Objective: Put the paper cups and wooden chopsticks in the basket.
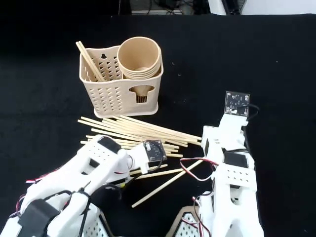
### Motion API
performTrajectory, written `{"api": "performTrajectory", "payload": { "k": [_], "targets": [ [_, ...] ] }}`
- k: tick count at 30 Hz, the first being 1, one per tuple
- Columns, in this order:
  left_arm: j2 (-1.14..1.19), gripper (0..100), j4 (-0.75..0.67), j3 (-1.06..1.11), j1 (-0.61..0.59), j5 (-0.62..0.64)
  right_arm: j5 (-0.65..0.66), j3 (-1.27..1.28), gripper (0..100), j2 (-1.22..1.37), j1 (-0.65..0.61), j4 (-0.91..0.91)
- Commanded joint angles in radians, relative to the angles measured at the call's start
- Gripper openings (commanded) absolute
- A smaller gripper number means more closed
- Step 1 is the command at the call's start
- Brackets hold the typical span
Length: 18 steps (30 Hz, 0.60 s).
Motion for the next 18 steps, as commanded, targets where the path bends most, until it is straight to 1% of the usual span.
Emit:
{"api": "performTrajectory", "payload": {
  "k": [1, 3, 4, 9, 15, 18],
  "targets": [
    [0.023, 8, 0.005, -0.044, -0.001, 0.035, 0.012, -0.008, 2.1, -0.019, -0.014, -0.021],
    [0.008, 2, 0.006, -0.048, -0.001, 0.043, 0.012, -0.008, 2.1, -0.019, -0.014, -0.021],
    [-0.008, 4, 0.008, -0.044, -0.001, 0.049, 0.012, -0.008, 2.1, -0.019, -0.014, -0.021],
    [-0.121, 3, 0.020, -0.010, -0.001, 0.051, 0.012, -0.008, 2.1, -0.019, -0.014, -0.021],
    [-0.299, 3, 0.195, -0.022, -0.005, 0.048, 0.012, -0.008, 2.1, -0.019, -0.014, -0.021],
    [-0.373, 3, 0.242, -0.022, -0.008, 0.044, 0.012, -0.008, 2.1, -0.019, -0.014, -0.021]
  ]
}}
